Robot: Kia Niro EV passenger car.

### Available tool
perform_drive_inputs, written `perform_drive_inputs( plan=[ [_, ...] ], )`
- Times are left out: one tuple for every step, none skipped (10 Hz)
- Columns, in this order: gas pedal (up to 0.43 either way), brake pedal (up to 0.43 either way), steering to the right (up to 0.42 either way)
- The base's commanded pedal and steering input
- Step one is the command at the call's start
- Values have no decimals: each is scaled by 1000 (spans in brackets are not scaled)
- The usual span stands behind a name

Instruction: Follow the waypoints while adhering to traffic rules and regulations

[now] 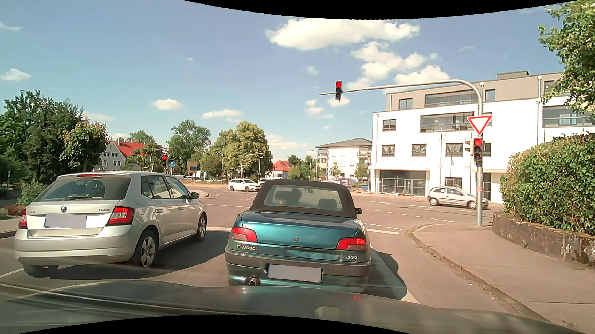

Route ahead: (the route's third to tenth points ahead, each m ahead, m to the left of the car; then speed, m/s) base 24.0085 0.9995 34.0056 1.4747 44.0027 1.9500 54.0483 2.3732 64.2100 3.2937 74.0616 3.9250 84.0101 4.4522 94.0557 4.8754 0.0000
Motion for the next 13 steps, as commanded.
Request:
perform_drive_inputs(
  plan=[
    [0,634,3],
    [0,634,3],
    [0,634,3],
    [0,634,3],
    [0,634,3],
    [0,634,3],
    [0,634,3],
    [0,634,3],
    [0,634,3],
    [0,634,3],
    [0,634,3],
    [0,634,3],
    [0,634,3]
  ],
)
